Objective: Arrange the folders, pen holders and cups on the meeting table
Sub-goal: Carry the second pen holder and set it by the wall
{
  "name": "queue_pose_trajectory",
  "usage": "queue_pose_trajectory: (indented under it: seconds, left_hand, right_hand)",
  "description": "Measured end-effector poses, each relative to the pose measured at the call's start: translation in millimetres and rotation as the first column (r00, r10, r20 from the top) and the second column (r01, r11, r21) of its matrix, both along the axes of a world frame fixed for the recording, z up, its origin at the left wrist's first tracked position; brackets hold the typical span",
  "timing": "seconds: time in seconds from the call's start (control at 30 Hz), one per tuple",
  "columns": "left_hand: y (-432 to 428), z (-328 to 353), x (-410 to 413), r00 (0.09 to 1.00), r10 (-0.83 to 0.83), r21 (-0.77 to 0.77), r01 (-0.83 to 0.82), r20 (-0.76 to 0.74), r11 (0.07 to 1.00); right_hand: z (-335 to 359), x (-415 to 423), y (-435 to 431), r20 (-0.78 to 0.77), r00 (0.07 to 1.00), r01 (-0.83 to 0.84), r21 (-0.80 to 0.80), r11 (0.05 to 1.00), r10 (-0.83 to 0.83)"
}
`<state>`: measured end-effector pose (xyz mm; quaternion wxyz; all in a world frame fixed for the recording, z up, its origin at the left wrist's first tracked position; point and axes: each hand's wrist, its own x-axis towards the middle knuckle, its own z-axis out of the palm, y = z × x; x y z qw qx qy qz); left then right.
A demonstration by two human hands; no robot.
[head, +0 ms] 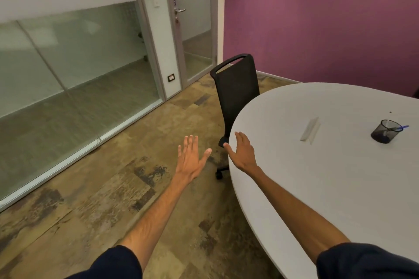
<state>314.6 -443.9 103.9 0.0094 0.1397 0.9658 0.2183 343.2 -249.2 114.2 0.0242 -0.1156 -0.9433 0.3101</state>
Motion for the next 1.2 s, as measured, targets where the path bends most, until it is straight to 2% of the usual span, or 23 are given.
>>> queue_pose_trajectory:
  seconds: [0.33,0.5,0.73,0.83,1.03,1.2]
  left_hand:
    - [-14.4,-30.8,-126.2,0.996,-0.039,-0.006,0.04,0.081,0.999]
    - [-24.2,-42.1,-218.2,0.995,-0.018,-0.023,0.021,0.103,1.0]
    - [-35.2,-23.3,-364.7,0.999,0.042,-0.065,-0.04,0.032,0.997]
    - [-38.6,-17.3,-409.4,0.996,0.076,-0.037,-0.074,0.049,0.997]
    - [-48.8,-22.2,-495.6,0.992,0.1,-0.075,-0.095,0.07,0.993]
    - [-52.4,-33.0,-581.9,0.996,0.059,-0.072,-0.054,0.07,0.996]
  right_hand:
    - [-21.7,-123.1,-23.1,-0.024,1.0,-0.005,0.005,1.0,0.005]
    - [-33.2,-219.0,-36.8,-0.017,0.998,-0.067,-0.023,0.998,0.066]
    - [-20.5,-377.4,-48.2,-0.015,0.986,-0.165,0.026,0.986,0.165]
    - [-13.5,-429.5,-52.6,-0.009,0.986,-0.164,0.017,0.986,0.164]
    - [-10.2,-521.9,-60.2,0.008,0.983,-0.186,0.008,0.983,0.186]
    - [-19.8,-606.3,-65.8,0.022,0.986,-0.167,0.003,0.986,0.167]
